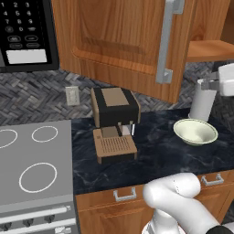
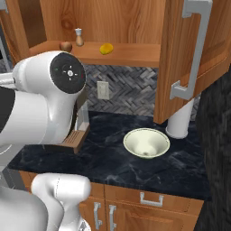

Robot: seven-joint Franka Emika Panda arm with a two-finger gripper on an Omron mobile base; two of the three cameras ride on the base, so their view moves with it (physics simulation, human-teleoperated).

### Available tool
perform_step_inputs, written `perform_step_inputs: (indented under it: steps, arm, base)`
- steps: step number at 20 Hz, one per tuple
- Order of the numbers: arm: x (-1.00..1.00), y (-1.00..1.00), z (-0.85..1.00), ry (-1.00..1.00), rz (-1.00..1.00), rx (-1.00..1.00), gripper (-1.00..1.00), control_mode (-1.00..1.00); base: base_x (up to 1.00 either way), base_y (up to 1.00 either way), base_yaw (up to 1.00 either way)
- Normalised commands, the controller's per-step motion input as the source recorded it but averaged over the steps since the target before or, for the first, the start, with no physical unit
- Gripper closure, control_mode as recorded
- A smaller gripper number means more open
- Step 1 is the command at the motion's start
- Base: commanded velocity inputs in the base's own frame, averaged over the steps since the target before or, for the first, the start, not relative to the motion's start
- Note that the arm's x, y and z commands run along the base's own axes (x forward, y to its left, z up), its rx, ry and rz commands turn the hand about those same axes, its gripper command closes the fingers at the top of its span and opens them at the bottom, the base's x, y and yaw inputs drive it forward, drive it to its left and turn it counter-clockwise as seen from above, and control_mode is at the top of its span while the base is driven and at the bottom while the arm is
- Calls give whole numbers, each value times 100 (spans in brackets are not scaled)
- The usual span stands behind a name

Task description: Open the cabinet. Pick the apple and mango from the cabinet and place them into the bowl. Then close the cabinet.

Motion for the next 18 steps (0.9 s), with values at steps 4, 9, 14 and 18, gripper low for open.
perform_step_inputs:
  steps: [4, 9, 14, 18]
  arm:
    - [39, 0, -3, 0, 3, 0, -100, -100]
    - [42, -1, 0, 0, 3, 0, -100, -100]
    - [30, -17, 0, 2, 9, 0, -100, -100]
    - [17, -24, 0, 4, 11, 0, -100, -100]
  base:
    - [0, 0, 0]
    - [0, 0, 0]
    - [0, 0, 0]
    - [0, 0, 0]
